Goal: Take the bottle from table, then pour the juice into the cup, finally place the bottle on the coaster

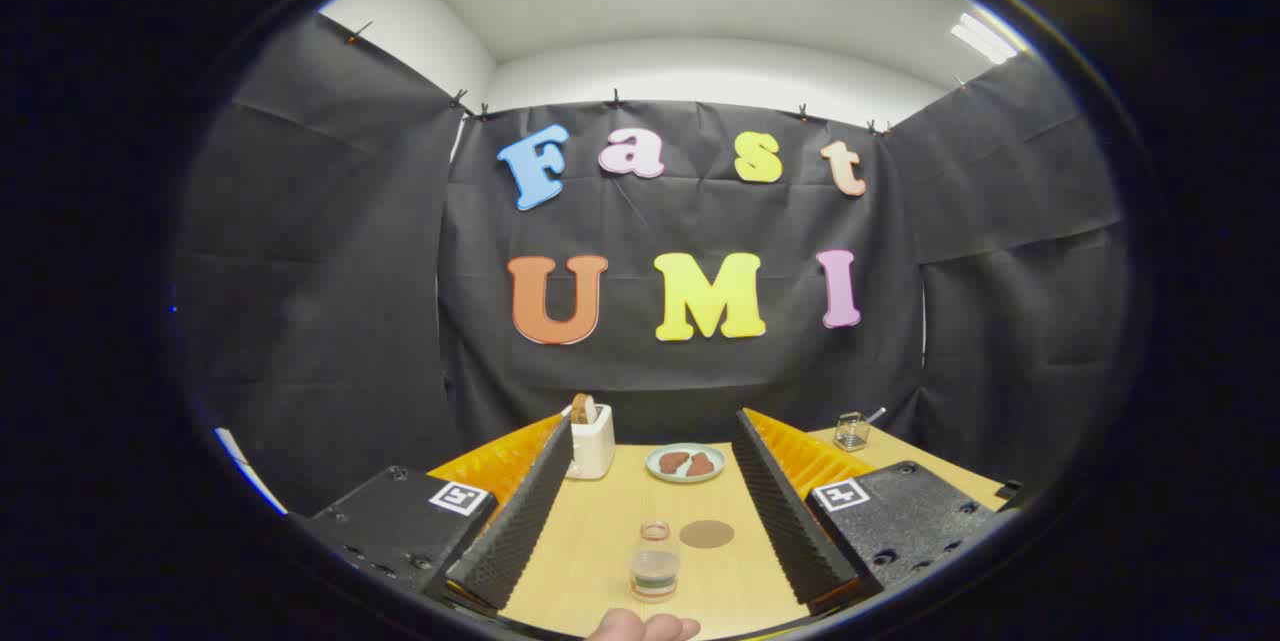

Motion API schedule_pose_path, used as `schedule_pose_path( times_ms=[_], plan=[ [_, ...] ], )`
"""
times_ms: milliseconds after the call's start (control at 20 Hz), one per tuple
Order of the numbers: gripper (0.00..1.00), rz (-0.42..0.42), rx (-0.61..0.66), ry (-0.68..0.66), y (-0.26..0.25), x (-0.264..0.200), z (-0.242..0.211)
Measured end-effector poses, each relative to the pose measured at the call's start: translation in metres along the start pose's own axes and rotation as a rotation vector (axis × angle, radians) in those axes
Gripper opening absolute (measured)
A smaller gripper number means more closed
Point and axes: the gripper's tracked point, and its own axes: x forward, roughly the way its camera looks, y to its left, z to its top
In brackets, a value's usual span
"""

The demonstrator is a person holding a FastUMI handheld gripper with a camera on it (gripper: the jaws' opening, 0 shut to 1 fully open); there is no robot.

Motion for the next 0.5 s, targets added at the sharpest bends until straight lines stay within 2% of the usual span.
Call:
schedule_pose_path(
  times_ms=[500],
  plan=[
    [1.0,0.012,-0.02,0.021,0.012,-0.001,-0.009]
  ],
)
